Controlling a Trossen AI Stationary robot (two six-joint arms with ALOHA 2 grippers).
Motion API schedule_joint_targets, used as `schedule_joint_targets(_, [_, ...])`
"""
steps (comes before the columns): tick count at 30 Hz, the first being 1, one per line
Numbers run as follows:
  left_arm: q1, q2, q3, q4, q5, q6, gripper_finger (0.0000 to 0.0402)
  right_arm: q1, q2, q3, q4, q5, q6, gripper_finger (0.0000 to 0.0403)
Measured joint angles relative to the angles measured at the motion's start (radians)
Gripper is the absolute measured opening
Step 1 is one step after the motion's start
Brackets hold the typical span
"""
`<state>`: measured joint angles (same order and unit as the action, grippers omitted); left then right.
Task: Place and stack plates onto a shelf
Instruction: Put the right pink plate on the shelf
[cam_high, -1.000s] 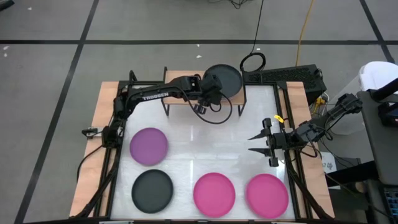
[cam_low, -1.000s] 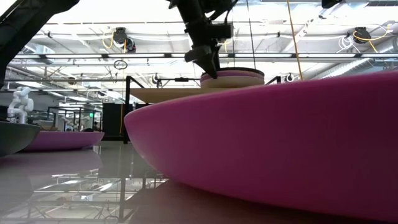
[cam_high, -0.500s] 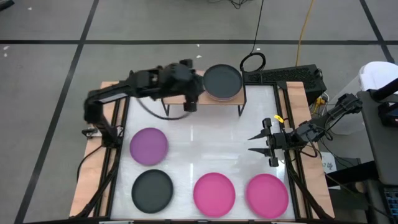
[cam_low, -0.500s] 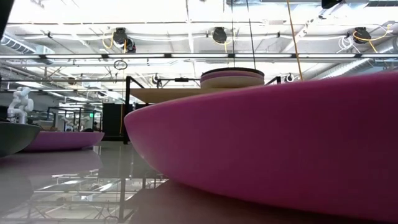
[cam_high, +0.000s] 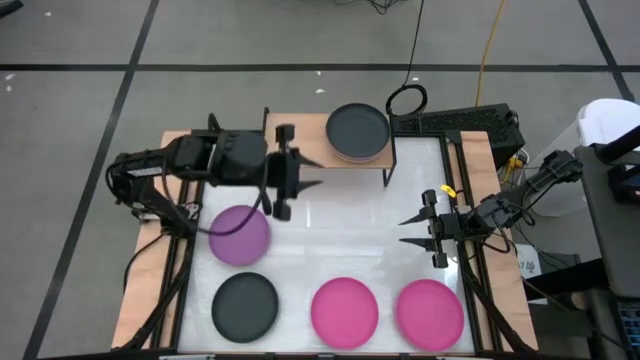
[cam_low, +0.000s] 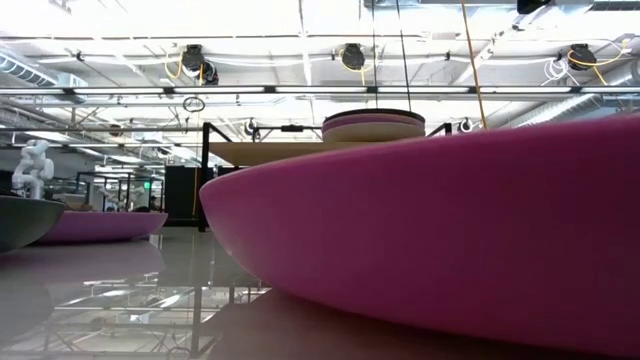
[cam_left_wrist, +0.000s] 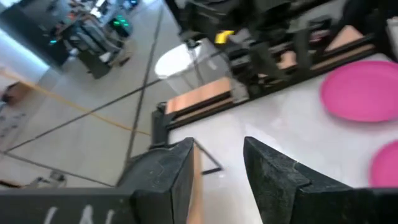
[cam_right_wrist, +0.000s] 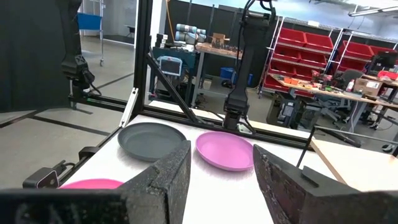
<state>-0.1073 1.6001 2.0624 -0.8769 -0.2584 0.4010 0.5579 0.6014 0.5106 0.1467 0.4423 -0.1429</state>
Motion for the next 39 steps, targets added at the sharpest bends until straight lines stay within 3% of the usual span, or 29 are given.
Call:
schedule_joint_targets(3, [-0.043,-0.001,-0.011,-0.004,0.0,-0.023,0.0141,0.0,0.0,0.0,0.0,0.0,0.0,0.0155])
schedule_joint_targets(6, [-0.071,-0.014,-0.098,0.074,-0.002,-0.018,0.0137,0.0,0.0,0.0,0.0,0.0,0.0,0.0155])
schedule_joint_targets(12, [-0.1,-0.194,-0.458,0.321,0.0,-0.061,0.0125,0.0,0.002,0.0,0.007,-0.001,0.0,0.0155])
schedule_joint_targets(16, [-0.126,-0.342,-0.783,0.598,0.001,-0.13,0.0124,0.0,0.003,0.0,0.004,0.0,0.0,0.0155])
schedule_joint_targets(20, [-0.188,-0.487,-1.099,1.002,0.001,-0.172,0.0124,0.0,0.004,0.0,0.006,-0.001,0.0,0.0155])
schedule_joint_targets(26, [-0.24,-0.532,-1.47,1.598,-0.007,-0.137,0.0124,-0.001,0.005,0.0,0.022,0.0,0.001,0.0155])
schedule_joint_targets(30, [-0.239,-0.537,-1.562,1.872,-0.063,-0.095,0.0124,-0.001,0.005,0.0,0.08,-0.001,0.05,0.0155])
schedule_joint_targets(39, [-0.211,-0.534,-1.573,1.869,-0.076,-0.093,0.0124,-0.002,0.01,0.0,0.142,0.0,0.124,0.0155])
